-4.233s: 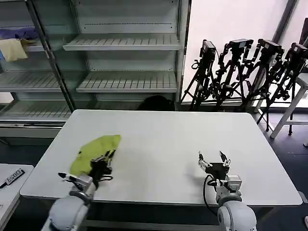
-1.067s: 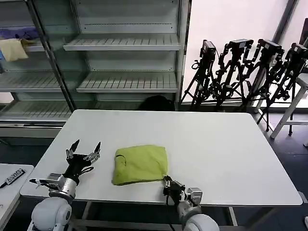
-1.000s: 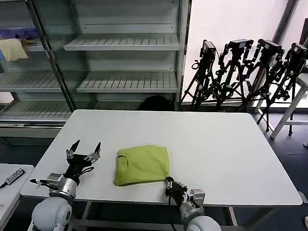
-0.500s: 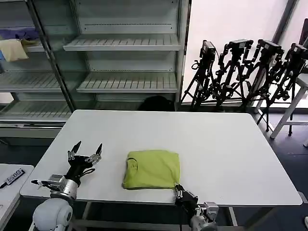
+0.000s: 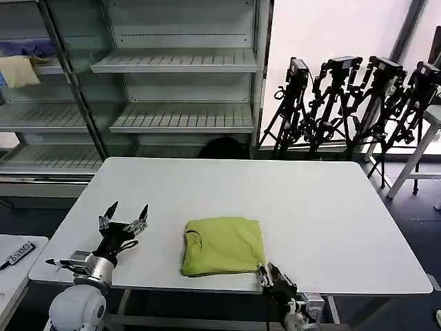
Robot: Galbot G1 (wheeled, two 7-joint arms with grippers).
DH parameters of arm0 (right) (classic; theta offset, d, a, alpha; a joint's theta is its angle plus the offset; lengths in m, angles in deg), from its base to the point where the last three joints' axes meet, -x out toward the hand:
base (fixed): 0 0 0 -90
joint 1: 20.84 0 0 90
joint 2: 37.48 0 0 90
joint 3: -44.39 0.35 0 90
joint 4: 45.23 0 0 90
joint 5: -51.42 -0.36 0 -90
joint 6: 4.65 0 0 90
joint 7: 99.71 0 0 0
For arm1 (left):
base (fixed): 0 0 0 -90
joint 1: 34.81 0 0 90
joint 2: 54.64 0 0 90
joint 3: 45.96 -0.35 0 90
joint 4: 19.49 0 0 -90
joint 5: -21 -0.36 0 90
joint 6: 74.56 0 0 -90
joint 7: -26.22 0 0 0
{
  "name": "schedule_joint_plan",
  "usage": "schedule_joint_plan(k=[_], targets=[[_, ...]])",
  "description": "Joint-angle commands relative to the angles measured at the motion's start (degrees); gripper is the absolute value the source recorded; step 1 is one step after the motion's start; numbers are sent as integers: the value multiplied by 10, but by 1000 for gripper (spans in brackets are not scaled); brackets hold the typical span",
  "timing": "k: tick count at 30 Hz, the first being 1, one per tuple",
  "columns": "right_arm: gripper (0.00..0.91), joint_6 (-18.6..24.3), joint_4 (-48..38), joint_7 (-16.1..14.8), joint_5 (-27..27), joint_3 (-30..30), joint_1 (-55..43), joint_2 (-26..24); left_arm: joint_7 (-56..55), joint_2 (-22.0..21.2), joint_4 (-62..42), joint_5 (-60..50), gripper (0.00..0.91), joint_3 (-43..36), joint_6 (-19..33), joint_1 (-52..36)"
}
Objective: Fold and organize the clothes.
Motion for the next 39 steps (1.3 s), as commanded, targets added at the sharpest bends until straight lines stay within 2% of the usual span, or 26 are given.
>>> schedule_joint_plan(k=[1,8,16,22,25,39], targets=[[907,-7,32,6,35,101,-26,-21,-24,7,13,58,907,3,-44,-5],[907,-18,19,5,8,140,-52,-38,-24,10,-3,65,907,6,-27,-3],[907,-19,42,-1,21,117,-42,-33,-18,1,-4,56,907,-2,-22,0],[907,-20,74,8,20,113,-39,-34,-19,4,9,57,907,-2,-30,7],[907,-20,83,10,24,112,-33,-34,-19,4,11,58,907,-2,-31,6],[907,-17,77,-19,70,115,-45,-27,-18,6,12,67,907,3,-8,7]])
